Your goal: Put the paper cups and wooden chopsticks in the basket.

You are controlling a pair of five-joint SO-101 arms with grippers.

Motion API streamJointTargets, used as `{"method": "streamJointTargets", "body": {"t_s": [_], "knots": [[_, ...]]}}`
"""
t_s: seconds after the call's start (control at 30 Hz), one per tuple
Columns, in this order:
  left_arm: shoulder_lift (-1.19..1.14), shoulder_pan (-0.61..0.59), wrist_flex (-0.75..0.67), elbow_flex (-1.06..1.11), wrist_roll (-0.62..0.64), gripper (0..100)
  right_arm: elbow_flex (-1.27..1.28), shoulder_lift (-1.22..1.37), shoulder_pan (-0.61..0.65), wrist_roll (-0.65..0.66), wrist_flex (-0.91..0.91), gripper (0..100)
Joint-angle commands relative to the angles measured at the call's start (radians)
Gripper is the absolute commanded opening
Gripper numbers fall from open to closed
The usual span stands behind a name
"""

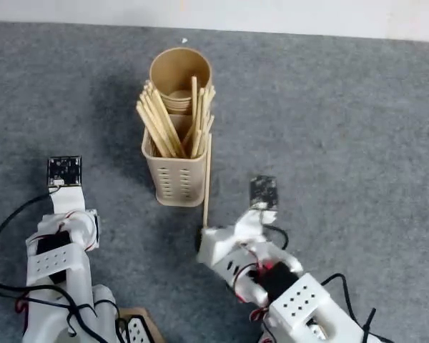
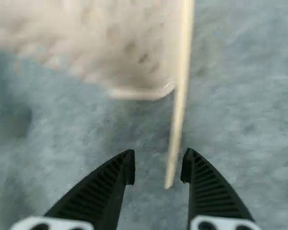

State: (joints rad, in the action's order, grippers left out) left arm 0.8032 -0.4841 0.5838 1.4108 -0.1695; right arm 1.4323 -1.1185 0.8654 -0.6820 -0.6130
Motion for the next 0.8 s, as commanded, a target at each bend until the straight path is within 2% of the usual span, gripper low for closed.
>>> {"method": "streamJointTargets", "body": {"t_s": [0.0,0.17,0.4,0.53,0.77], "knots": [[0.018,0.015,-0.014,-0.005,-0.009,14,-0.002,0.004,0.015,0.031,0.015,16.0],[0.018,0.015,-0.014,-0.005,-0.009,14,0.001,0.004,-0.047,0.158,0.015,16.0],[0.018,0.015,-0.014,-0.005,-0.009,14,0.001,0.021,-0.051,0.170,0.015,16.0],[0.018,0.015,-0.014,-0.005,-0.009,14,-0.015,0.197,-0.053,0.173,0.016,16.0],[0.018,0.012,-0.014,-0.005,-0.009,14,-0.265,0.575,-0.050,0.167,0.033,16.0]]}}
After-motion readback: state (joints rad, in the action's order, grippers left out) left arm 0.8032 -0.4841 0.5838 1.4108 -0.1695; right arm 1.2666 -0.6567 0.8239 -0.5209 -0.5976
